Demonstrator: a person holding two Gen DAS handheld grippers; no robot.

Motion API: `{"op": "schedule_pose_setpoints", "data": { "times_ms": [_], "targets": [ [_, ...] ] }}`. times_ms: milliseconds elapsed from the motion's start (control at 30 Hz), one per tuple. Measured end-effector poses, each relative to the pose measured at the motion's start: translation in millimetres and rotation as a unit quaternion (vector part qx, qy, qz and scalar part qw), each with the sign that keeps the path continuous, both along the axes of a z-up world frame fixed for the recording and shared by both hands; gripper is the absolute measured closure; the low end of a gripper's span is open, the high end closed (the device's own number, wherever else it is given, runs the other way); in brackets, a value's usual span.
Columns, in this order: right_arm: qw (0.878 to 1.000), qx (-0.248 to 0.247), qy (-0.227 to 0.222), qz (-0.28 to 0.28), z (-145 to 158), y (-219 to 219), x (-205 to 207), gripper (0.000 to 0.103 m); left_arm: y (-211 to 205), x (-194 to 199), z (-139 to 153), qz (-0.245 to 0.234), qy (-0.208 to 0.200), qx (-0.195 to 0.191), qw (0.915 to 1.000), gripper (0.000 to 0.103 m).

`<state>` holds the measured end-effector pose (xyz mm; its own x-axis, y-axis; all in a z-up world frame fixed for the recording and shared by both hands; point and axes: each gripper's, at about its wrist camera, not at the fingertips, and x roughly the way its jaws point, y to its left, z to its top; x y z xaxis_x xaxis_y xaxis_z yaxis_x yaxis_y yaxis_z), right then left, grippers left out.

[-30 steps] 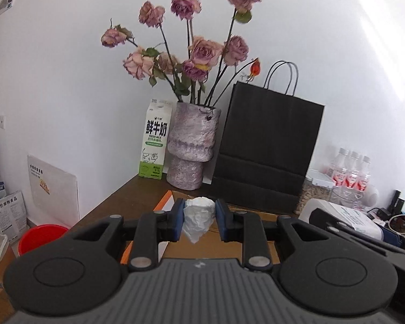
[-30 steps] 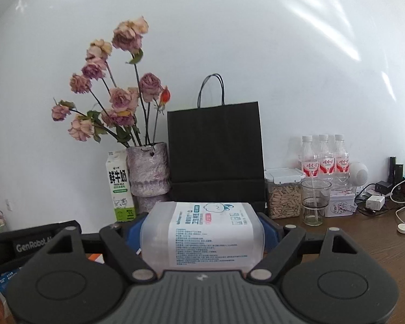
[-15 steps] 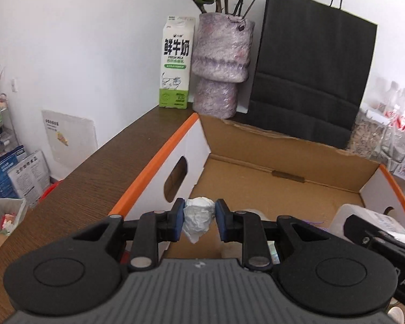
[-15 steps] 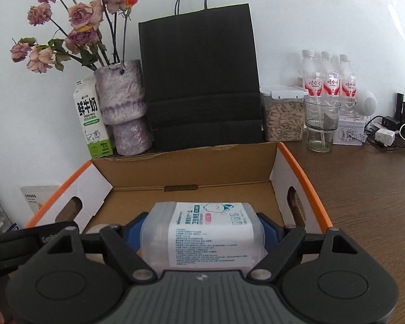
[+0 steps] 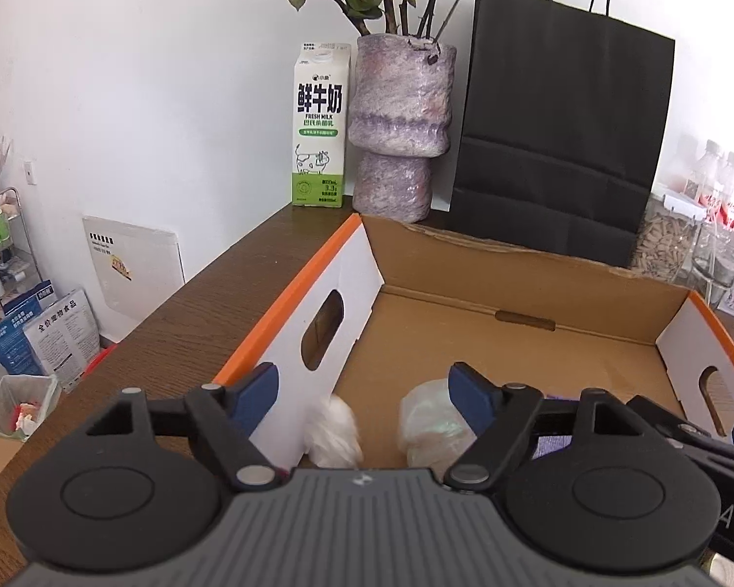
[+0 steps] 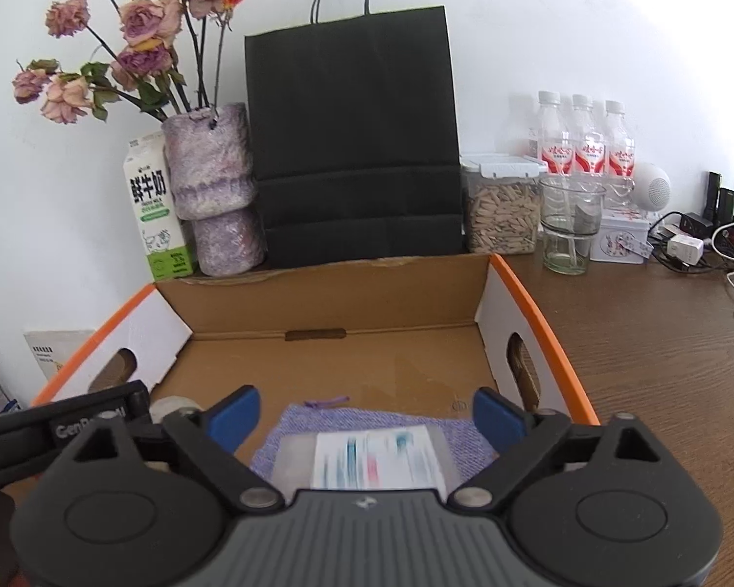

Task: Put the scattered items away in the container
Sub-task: 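Carry the tissue and cotton-pad pack into the box and open both grippers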

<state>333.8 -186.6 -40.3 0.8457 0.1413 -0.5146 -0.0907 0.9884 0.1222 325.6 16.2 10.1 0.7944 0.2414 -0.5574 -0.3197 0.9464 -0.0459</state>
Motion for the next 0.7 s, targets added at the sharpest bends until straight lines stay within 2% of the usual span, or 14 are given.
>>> {"op": "schedule_pose_setpoints", "data": {
  "times_ms": [267, 500, 700],
  "targets": [
    [0.999, -0.021, 0.040, 0.011, -10, 6, 4, 0.006, -9, -4, -6, 0.004, 0.028, 0.046, 0.9985, 0.027],
    [0.998, -0.041, 0.043, 0.024, -13, 12, -1, 0.006, -9, -16, -8, 0.010, 0.029, 0.054, 0.9981, 0.028],
    [0.998, -0.038, 0.039, 0.027, -11, 12, -5, 0.006, -5, -24, -6, 0.009, 0.013, 0.036, 0.9992, 0.027]
  ]
}}
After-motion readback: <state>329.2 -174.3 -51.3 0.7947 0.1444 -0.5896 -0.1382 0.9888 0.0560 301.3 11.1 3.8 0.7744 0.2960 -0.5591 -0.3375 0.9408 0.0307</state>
